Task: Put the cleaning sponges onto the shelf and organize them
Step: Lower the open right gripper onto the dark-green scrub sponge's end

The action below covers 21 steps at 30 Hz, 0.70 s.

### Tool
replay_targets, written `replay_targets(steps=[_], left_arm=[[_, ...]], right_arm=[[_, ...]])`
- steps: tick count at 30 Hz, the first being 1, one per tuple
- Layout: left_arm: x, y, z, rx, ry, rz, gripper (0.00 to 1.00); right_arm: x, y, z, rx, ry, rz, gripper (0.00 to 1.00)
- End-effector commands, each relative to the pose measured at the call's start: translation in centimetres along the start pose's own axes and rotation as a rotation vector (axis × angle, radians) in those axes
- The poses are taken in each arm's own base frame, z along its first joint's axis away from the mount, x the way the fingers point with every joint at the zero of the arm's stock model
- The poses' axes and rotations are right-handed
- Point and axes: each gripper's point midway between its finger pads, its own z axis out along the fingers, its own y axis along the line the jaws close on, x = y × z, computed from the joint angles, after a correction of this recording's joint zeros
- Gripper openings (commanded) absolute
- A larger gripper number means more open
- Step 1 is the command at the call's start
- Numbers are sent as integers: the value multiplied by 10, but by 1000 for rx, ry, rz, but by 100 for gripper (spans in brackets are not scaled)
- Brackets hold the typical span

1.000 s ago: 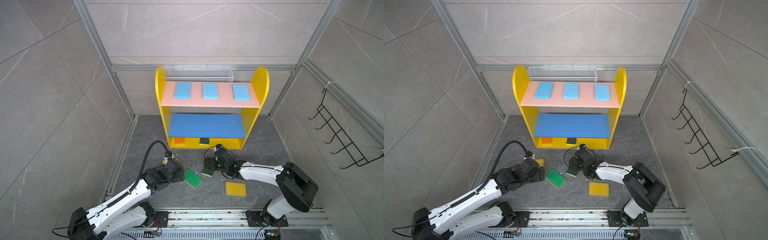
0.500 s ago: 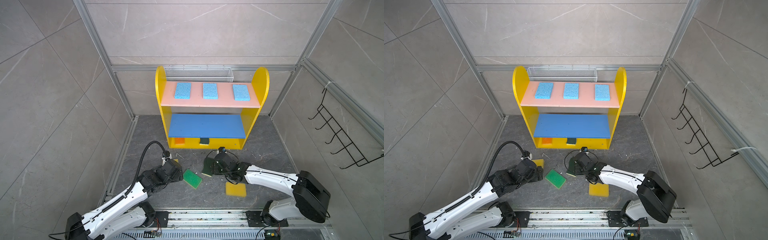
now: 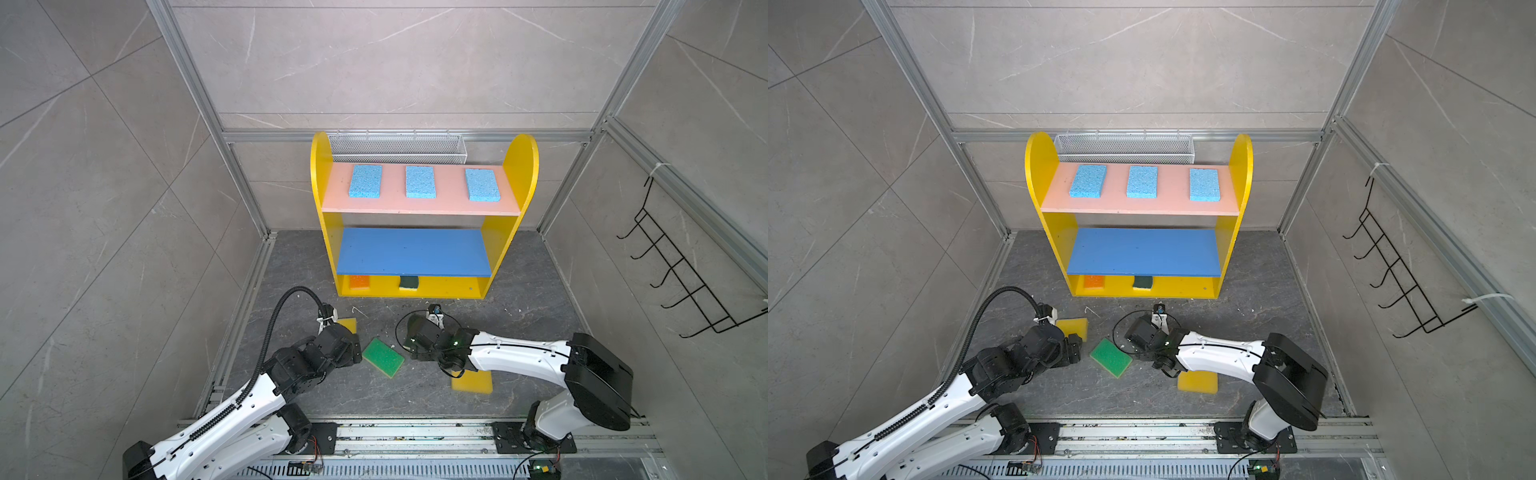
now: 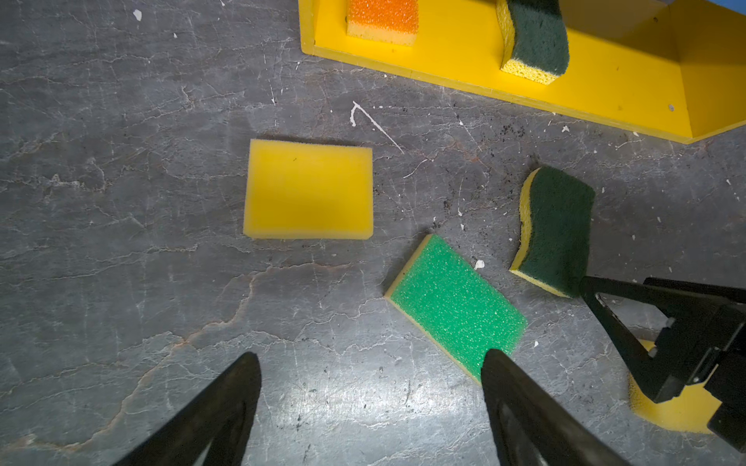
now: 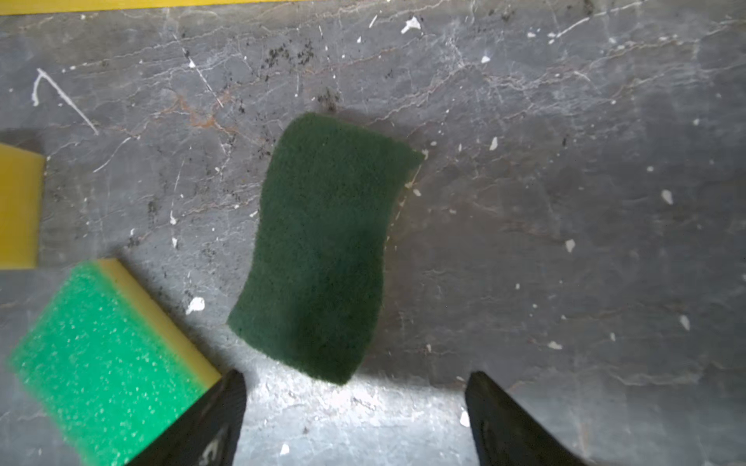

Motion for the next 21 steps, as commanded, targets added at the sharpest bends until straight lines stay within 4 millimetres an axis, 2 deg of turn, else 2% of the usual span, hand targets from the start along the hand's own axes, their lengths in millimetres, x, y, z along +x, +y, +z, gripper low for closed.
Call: replay_targets(steps=[1,6,14,21], left_arm=[[0,3,-2,2,-17,13,89],[-1,1,-5,35,-31,28,90],[-10,0,-12,59,-85,49,91],[-8,0,-13,78,-90,50,91]], right_arm=[[-3,2,-1,62,-16,41,89],[0,16,8,44,12,100,90],[15,13,22,103,56,156,91],[14,21,29,119,60,159,91]])
